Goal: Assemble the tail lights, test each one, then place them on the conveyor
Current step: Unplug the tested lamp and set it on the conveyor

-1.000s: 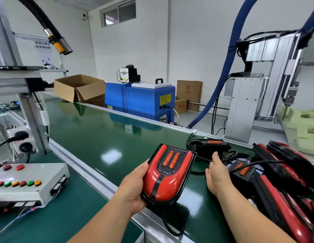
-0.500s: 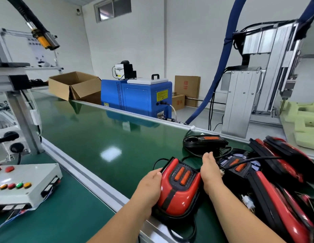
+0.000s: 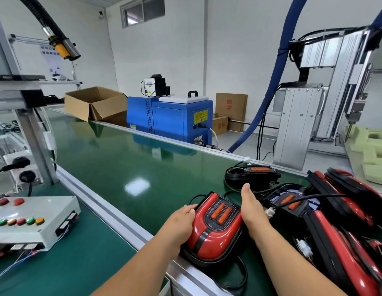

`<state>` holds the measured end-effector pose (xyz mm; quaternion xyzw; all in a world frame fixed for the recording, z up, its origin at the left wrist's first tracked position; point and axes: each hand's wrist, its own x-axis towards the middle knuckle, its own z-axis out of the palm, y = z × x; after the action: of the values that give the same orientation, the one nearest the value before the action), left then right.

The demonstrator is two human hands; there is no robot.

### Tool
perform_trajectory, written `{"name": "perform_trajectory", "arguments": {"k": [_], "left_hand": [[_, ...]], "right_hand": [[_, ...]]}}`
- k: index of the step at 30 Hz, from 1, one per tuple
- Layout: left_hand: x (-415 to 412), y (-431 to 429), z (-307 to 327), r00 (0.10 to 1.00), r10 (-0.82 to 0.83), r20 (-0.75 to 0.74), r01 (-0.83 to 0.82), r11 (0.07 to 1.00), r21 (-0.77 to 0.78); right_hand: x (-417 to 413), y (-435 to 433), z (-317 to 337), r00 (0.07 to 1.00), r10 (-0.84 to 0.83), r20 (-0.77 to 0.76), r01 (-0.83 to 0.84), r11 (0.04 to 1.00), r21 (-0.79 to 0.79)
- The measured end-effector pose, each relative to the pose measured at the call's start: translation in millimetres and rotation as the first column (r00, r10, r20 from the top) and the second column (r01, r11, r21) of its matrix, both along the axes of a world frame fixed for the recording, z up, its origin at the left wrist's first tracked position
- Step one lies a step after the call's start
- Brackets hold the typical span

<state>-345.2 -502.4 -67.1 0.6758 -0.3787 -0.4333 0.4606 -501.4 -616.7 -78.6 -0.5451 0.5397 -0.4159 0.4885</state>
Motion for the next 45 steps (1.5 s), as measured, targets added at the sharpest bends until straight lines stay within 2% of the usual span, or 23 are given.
{"name": "perform_trajectory", "arguments": {"k": [3, 6, 9, 13, 15, 19, 22, 26, 29, 31, 33, 36, 38, 41, 45], "left_hand": [[0.3, 0.1, -4.0, 0.999, -0.01, 0.032, 0.01, 1.0, -0.004], [1.9, 2.1, -2.4, 0.999, 0.013, 0.045, -0.011, 0.999, -0.039], [5.9, 3.6, -0.6, 0.999, 0.012, 0.032, -0.011, 0.999, -0.05], [13.2, 13.5, 7.9, 0.999, 0.041, 0.034, -0.038, 0.996, -0.074], [20.5, 22.0, 15.7, 0.998, 0.059, 0.016, -0.057, 0.994, -0.088], [47.7, 45.7, 37.2, 0.991, 0.133, 0.017, -0.128, 0.979, -0.155], [76.1, 74.0, 52.7, 0.98, 0.196, 0.047, -0.18, 0.957, -0.228], [106.5, 128.6, 71.3, 0.945, 0.323, -0.05, -0.322, 0.893, -0.315], [132.2, 176.1, 73.3, 0.902, 0.422, -0.089, -0.425, 0.839, -0.34], [151.3, 208.9, 72.3, 0.868, 0.494, -0.057, -0.481, 0.807, -0.341], [171.3, 241.3, 71.0, 0.816, 0.577, -0.024, -0.544, 0.754, -0.367], [194.8, 288.4, 72.5, 0.734, 0.672, -0.099, -0.647, 0.647, -0.403], [209.3, 318.8, 72.0, 0.678, 0.719, -0.15, -0.707, 0.584, -0.398], [233.7, 363.4, 62.9, 0.598, 0.789, -0.143, -0.771, 0.517, -0.372], [266.9, 412.9, 42.1, 0.468, 0.864, -0.186, -0.86, 0.396, -0.321]], "right_hand": [[-1.1, 0.5, 1.8, 1.0, 0.0, 0.031, 0.0, 1.0, 0.002], [-1.5, 4.1, 5.5, 0.993, -0.115, 0.039, 0.117, 0.992, -0.05], [-3.5, 7.6, 14.9, 0.95, -0.251, -0.184, 0.22, 0.96, -0.172], [-6.5, 7.4, 28.6, 0.877, -0.334, -0.346, 0.218, 0.917, -0.333], [-4.5, 9.3, 35.3, 0.86, -0.377, -0.344, 0.223, 0.884, -0.412], [11.2, 7.2, 58.9, 0.902, -0.381, -0.204, 0.236, 0.83, -0.506], [43.3, 0.8, 85.7, 0.954, -0.288, -0.085, 0.221, 0.865, -0.451], [120.3, 26.7, 113.4, 0.998, -0.057, 0.04, 0.068, 0.921, -0.384], [188.8, 70.5, 112.4, 0.985, 0.136, 0.109, -0.094, 0.941, -0.325], [232.6, 108.7, 104.8, 0.954, 0.276, 0.119, -0.233, 0.928, -0.291], [273.9, 153.0, 94.6, 0.91, 0.397, 0.116, -0.358, 0.897, -0.26], [326.5, 225.3, 83.7, 0.831, 0.543, 0.119, -0.51, 0.83, -0.226], [355.1, 272.2, 78.1, 0.763, 0.635, 0.116, -0.6, 0.764, -0.236], [389.3, 337.1, 70.7, 0.66, 0.749, 0.057, -0.719, 0.652, -0.242], [425.2, 408.9, 62.2, 0.53, 0.847, -0.045, -0.832, 0.508, -0.224]]}}
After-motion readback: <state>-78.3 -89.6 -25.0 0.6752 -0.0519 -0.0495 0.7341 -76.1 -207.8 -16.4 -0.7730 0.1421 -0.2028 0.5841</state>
